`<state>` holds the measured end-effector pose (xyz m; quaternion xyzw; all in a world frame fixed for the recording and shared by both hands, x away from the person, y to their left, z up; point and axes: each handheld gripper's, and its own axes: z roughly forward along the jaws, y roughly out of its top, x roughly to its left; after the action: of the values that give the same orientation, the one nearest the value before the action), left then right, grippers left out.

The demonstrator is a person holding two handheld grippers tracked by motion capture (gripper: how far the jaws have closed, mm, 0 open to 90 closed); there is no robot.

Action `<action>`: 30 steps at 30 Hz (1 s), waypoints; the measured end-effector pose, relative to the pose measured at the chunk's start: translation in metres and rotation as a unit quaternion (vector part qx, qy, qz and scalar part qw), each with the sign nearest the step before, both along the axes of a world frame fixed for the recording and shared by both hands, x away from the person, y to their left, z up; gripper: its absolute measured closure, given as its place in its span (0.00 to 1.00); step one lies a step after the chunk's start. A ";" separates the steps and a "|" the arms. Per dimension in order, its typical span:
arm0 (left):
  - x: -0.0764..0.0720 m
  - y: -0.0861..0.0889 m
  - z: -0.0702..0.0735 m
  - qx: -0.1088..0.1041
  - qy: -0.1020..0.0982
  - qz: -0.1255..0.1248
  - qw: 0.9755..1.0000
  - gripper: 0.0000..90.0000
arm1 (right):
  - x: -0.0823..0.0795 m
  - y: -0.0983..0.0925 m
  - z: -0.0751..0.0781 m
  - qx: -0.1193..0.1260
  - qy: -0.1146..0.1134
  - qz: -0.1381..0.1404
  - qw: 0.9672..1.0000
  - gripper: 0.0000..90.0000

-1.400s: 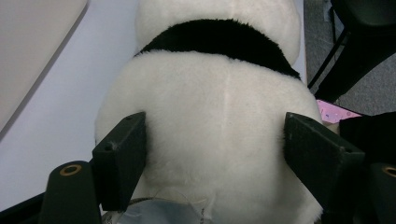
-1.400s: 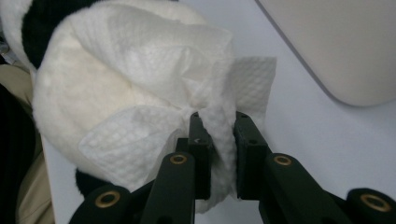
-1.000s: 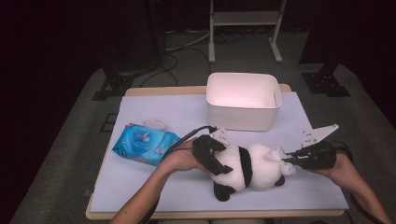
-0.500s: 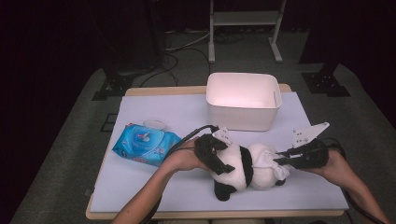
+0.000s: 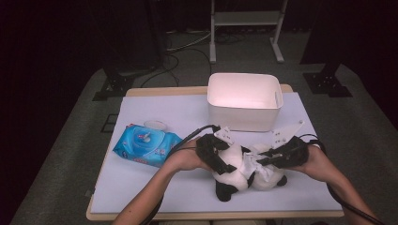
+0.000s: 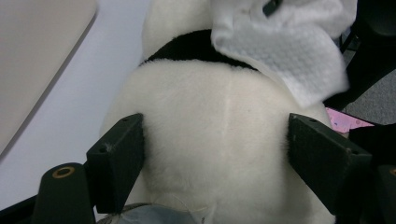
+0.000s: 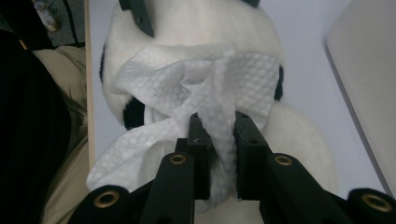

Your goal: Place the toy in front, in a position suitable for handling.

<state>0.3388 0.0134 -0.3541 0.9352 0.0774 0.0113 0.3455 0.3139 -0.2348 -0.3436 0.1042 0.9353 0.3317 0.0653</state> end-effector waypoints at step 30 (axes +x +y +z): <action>-0.007 0.025 -0.010 -0.028 0.002 0.001 1.000 0.28 | -0.001 -0.014 0.005 -0.003 -0.008 -0.030 1.000 0.87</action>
<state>0.3315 0.0388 -0.3642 0.9252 0.0792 0.0076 0.3710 0.3134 -0.2485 -0.3382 0.1291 0.9322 0.3277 0.0833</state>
